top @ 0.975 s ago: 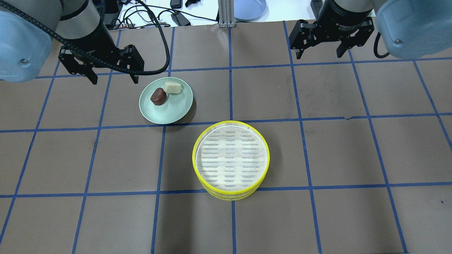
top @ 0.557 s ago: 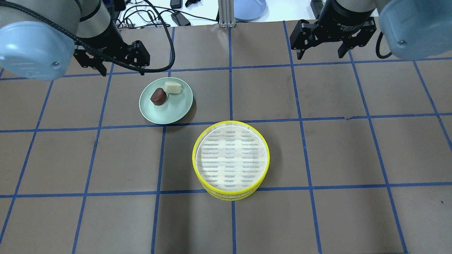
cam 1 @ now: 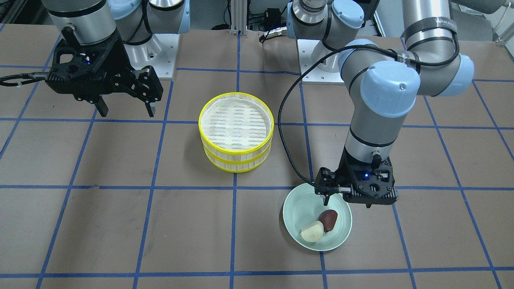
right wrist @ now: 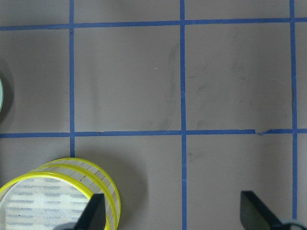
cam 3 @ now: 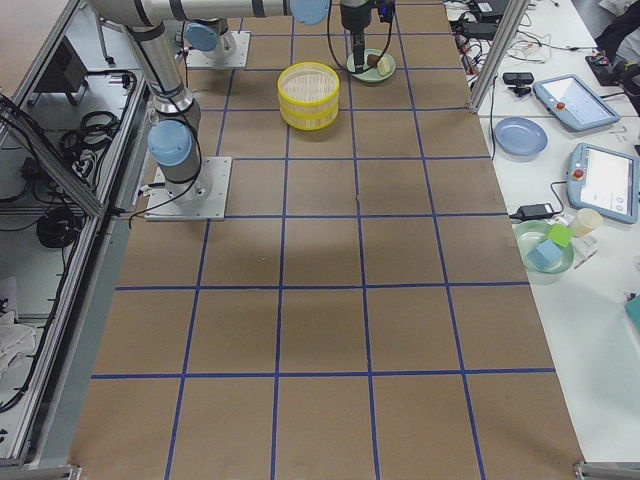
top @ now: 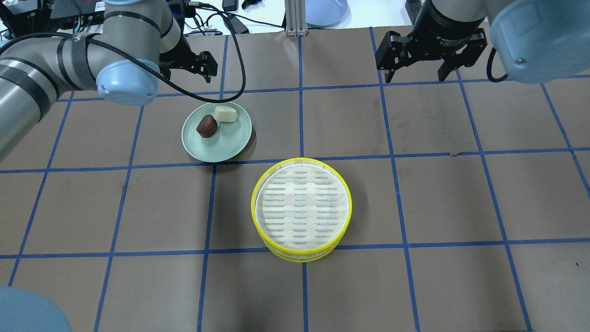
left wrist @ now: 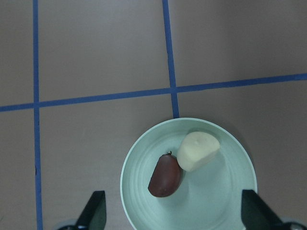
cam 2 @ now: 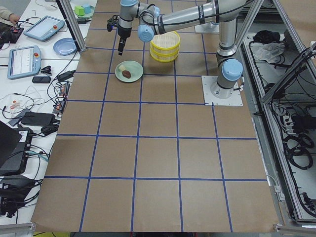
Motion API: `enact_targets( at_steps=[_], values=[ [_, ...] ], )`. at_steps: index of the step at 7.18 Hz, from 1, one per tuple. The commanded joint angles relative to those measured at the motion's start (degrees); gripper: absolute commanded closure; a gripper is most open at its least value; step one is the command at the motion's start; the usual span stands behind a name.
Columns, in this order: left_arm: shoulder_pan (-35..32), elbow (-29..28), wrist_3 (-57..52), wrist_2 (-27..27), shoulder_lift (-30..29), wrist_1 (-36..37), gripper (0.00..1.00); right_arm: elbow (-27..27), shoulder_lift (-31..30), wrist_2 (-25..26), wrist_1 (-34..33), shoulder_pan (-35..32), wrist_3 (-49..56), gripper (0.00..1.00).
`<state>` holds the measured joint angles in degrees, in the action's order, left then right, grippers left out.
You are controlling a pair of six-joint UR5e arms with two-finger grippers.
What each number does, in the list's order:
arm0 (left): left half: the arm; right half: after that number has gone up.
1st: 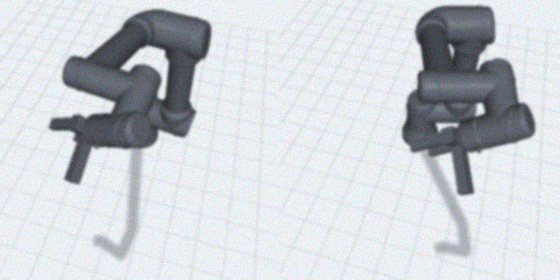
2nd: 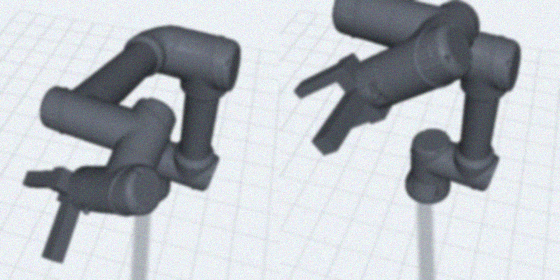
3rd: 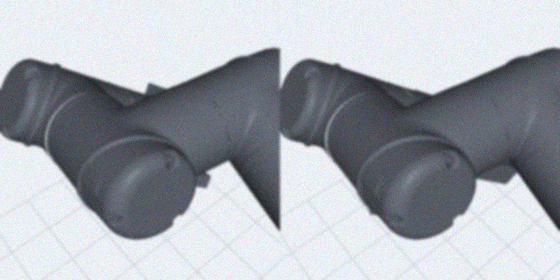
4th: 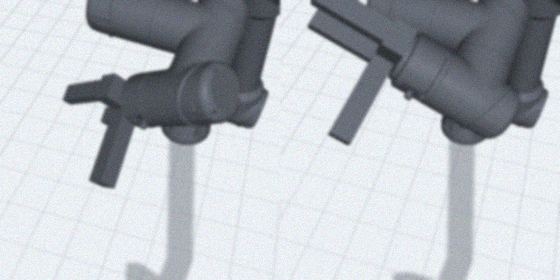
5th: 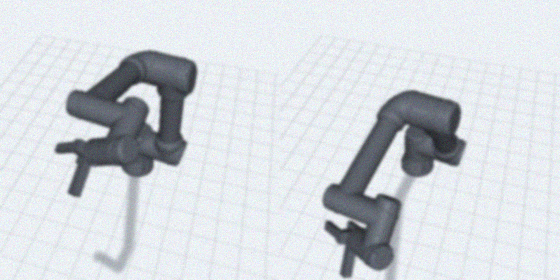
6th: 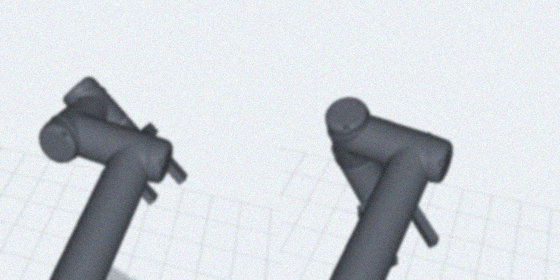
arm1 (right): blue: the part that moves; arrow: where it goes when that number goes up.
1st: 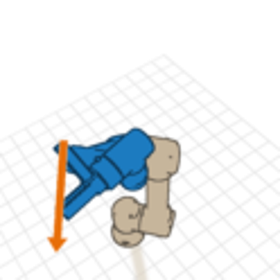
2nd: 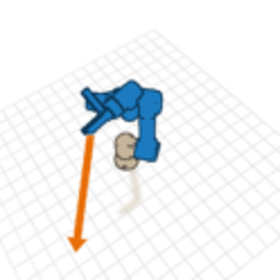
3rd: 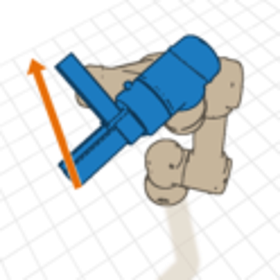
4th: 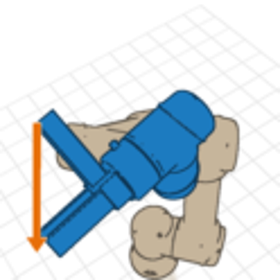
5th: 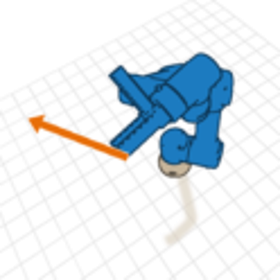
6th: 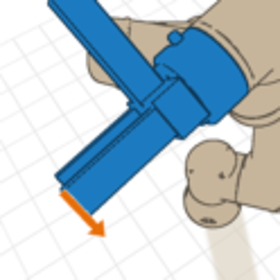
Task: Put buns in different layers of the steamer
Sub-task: 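Reach the left gripper to the white bun while the right reaches the steamer rim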
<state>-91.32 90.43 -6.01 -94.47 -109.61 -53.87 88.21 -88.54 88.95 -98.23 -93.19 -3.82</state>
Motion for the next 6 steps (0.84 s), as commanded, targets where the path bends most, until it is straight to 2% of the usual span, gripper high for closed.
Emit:
enact_targets(
  at_steps=[1, 3, 4, 6],
  values=[
    [0.00, 0.01, -6.44, 2.51, -4.89, 6.90, 0.00, 0.73, 0.64, -0.62, -0.38, -0.15, 0.04, 0.00],
    [0.00, -0.08, -14.85, 3.33, -8.32, 10.24, 0.00, 7.55, 0.65, -0.45, -0.82, -2.94, -0.22, 0.00],
    [0.00, -0.08, -18.21, 3.94, -9.73, 10.45, 0.00, 10.90, 1.17, -0.62, -2.47, -6.27, -4.66, 0.00],
    [0.00, 0.01, -18.95, 8.41, -12.11, 11.23, 0.00, 12.51, 4.24, -0.71, -2.49, -10.23, -9.88, 0.00]
  ],
)
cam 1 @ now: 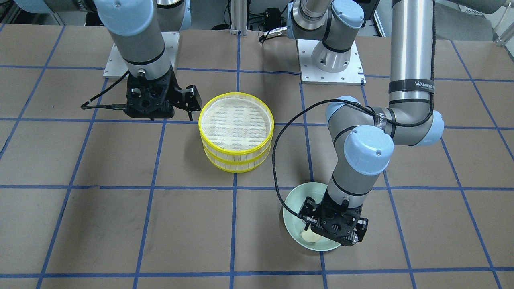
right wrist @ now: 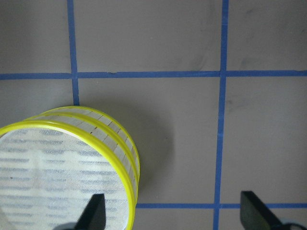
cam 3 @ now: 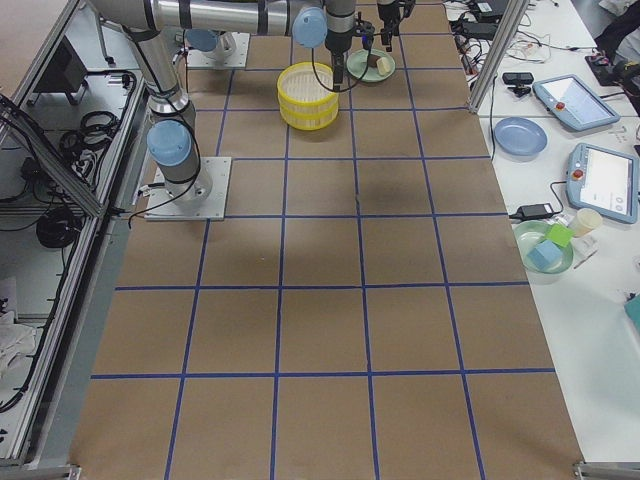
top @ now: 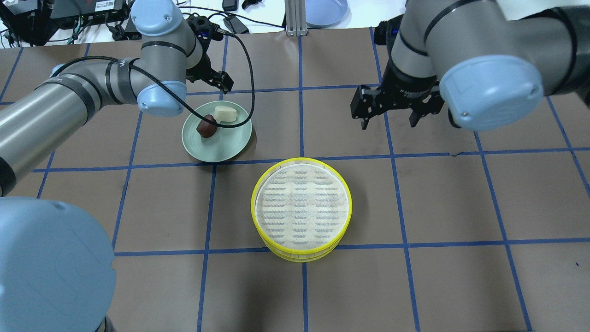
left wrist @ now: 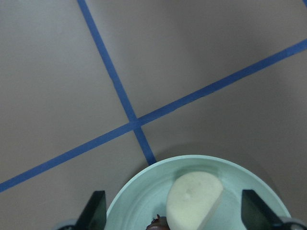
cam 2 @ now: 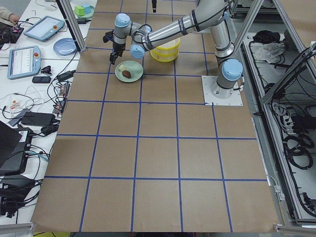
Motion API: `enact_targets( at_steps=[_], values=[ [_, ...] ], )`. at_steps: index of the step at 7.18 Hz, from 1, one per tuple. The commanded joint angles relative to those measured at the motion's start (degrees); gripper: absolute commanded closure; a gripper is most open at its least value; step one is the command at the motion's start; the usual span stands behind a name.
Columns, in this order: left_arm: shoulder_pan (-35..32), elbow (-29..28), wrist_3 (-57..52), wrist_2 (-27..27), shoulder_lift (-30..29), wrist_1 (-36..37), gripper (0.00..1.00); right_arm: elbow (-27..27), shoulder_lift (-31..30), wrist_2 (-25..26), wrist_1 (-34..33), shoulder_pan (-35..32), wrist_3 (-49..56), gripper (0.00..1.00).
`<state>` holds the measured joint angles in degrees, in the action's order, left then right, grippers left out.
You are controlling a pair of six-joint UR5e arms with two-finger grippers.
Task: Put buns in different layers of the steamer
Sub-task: 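Reach the left gripper to the white bun while the right reaches the steamer rim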
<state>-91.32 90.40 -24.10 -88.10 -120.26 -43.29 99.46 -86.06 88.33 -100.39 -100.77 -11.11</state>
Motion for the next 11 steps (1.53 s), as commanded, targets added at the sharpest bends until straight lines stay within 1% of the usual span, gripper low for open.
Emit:
enact_targets(
  at_steps=[1, 2, 3, 4, 5, 6, 7, 10, 11],
  values=[
    [0.00, 0.65, -1.47, 2.05, -1.90, 0.40, 0.00, 2.21, 4.12, 0.09, -0.16, -4.42, -4.60, 0.03],
    [0.00, 2.66, -1.65, 2.05, -2.43, 0.40, 0.00, 3.53, 7.02, 0.00, -0.60, -6.18, -6.10, 0.06],
    [0.00, 3.55, -1.22, 1.62, -2.95, 0.31, 0.00, 3.89, 7.92, -0.09, -0.69, -6.45, -6.03, 0.06],
    [0.35, 3.47, -2.00, 1.70, -2.96, 0.31, 0.00, 3.89, 9.41, -0.09, -1.73, -6.46, -6.02, 0.22],
    [0.52, 3.47, -2.00, 1.88, -3.22, 0.31, 0.14, 3.81, 10.38, 0.00, -1.83, -6.37, -5.59, 0.61],
    [0.53, 3.47, -1.40, 1.70, -3.22, 0.31, 0.91, 3.72, 10.39, 0.52, -1.83, -6.28, -4.80, 0.90],
    [0.53, 3.38, -1.65, 1.88, -3.22, 0.31, 1.00, 3.63, 10.48, 0.96, -1.83, -5.85, -2.62, 1.00],
    [0.70, 2.41, -2.27, 1.17, -1.48, 0.75, 1.00, 3.19, 10.56, 0.70, -2.10, -5.23, -1.99, 1.00],
    [1.48, 1.80, -2.01, 1.09, -0.33, 0.75, 1.00, 2.93, 9.95, 1.14, -2.18, -3.31, -0.59, 1.00]
  ],
)
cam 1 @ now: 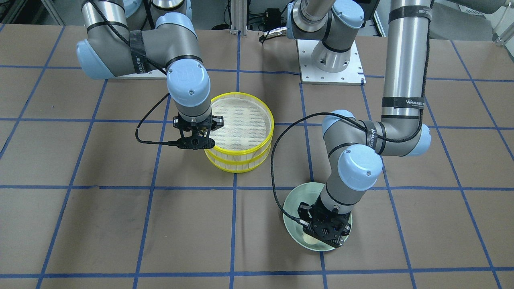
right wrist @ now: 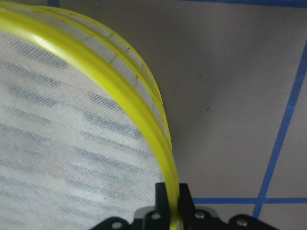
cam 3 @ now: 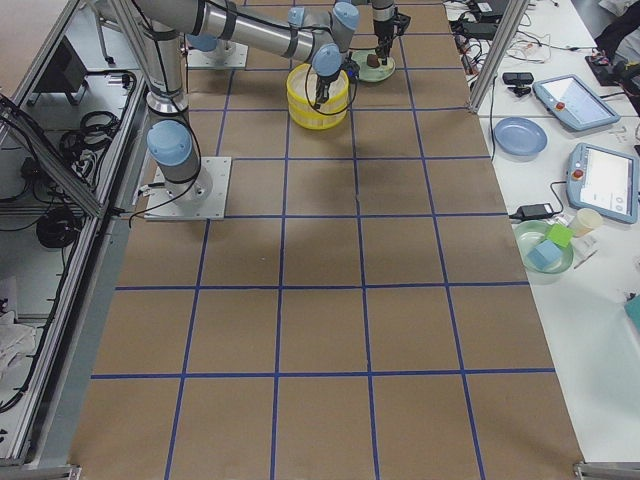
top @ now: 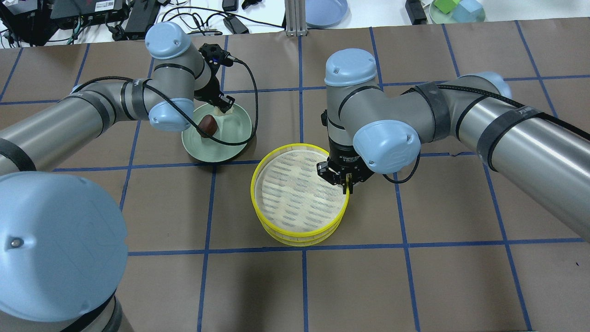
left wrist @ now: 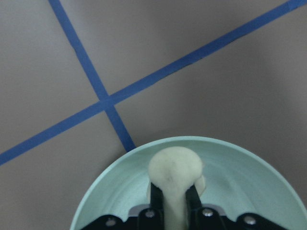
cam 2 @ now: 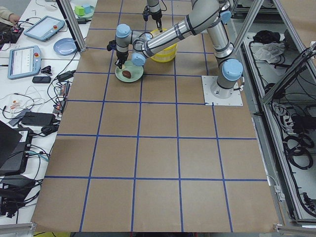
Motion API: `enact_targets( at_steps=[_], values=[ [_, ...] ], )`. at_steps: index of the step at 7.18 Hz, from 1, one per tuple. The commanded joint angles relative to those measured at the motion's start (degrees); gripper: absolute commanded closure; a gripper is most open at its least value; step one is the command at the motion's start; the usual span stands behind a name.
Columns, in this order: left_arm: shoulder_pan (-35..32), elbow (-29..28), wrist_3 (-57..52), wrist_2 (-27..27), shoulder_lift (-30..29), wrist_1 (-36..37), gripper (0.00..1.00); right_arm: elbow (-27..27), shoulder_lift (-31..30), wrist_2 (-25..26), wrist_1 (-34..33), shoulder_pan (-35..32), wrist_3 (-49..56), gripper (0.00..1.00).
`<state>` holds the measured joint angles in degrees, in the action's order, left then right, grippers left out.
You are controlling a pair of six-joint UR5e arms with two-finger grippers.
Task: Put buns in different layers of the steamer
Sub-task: 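Grasp the white bun with left while right lifts the top steamer tier aside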
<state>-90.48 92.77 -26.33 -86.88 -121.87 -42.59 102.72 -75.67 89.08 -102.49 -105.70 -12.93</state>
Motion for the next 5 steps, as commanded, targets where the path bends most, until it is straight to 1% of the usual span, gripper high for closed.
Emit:
enact_targets(
  at_steps=[1, 2, 3, 4, 5],
  values=[
    [0.92, -0.84, 0.66, 0.04, 3.02, -0.03, 1.00, -2.67, -1.06, 0.39, 1.14, 5.38, 2.81, 1.00],
    [1.00, -0.84, 1.36, -0.22, 4.17, -0.29, 1.00, -7.22, -2.71, 0.31, 6.80, 8.37, 4.04, 1.00],
    [1.01, -0.75, 5.19, -0.22, 4.96, -0.91, 1.00, -11.62, -3.08, 0.39, 10.25, 10.32, 5.01, 1.00],
    [0.83, -0.75, 10.45, -0.13, 6.10, -2.91, 1.00, -14.10, -3.00, 0.39, 11.16, 11.38, 5.28, 1.00],
    [-0.65, -0.49, 18.60, -0.13, 7.51, -6.85, 1.00, -14.73, -3.43, 1.09, 11.34, 13.48, 8.16, 1.00]
  ],
)
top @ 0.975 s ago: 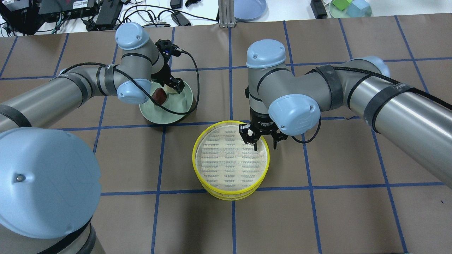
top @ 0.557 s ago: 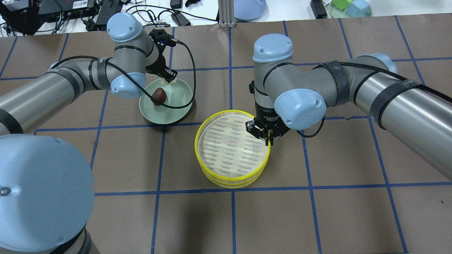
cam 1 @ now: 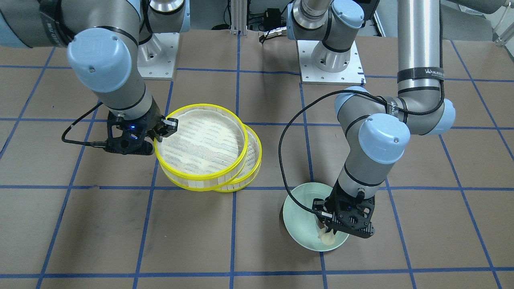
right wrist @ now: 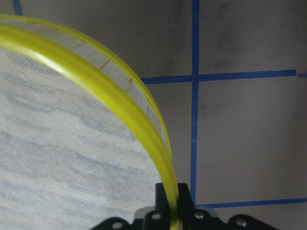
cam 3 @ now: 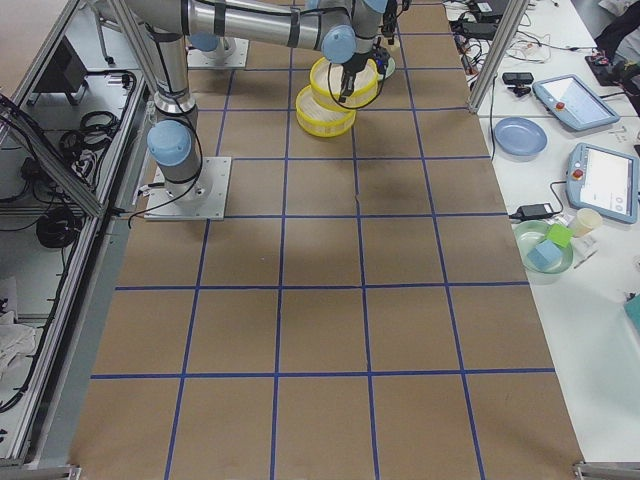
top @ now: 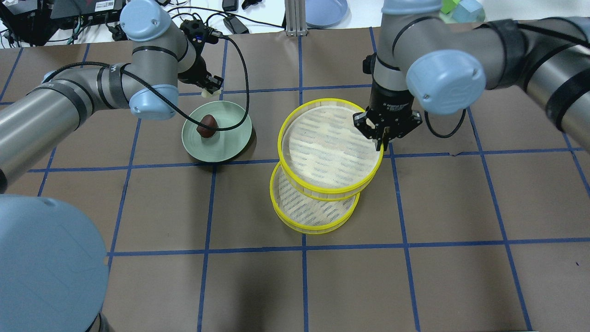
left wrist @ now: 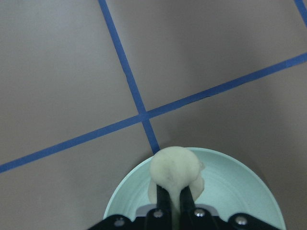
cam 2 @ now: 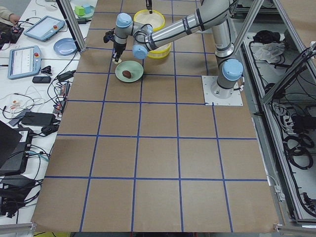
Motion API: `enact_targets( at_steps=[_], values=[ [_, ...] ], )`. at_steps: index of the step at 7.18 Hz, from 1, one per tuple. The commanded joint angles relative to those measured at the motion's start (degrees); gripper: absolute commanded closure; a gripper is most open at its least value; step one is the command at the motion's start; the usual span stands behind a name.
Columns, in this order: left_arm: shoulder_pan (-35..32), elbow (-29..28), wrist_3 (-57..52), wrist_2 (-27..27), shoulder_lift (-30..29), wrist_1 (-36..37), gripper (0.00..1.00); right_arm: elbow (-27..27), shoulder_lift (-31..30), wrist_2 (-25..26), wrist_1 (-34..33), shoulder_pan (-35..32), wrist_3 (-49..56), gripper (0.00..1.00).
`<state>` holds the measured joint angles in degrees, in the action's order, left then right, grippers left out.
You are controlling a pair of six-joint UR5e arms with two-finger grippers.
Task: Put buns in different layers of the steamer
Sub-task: 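Grasp the white bun with left while right lifts the top steamer tier aside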
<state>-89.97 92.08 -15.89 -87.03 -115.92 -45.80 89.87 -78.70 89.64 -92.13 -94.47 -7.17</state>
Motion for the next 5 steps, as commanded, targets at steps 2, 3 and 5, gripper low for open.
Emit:
enact_targets(
  at_steps=[2, 3, 5],
  values=[
    [-5.37, 0.82, 22.16, 0.46, 3.50, -8.94, 1.00, -1.63, -2.86, 2.55, 3.95, 6.47, 9.16, 1.00],
    [-6.96, 1.43, 27.26, 1.07, 3.68, -10.61, 1.00, -1.37, -2.86, 2.55, 4.84, 6.49, 11.28, 1.00],
    [-10.99, 3.27, 40.00, 4.06, 3.85, -11.51, 1.00, -0.41, -2.86, 3.60, 5.73, 7.36, 15.25, 1.00]
  ],
)
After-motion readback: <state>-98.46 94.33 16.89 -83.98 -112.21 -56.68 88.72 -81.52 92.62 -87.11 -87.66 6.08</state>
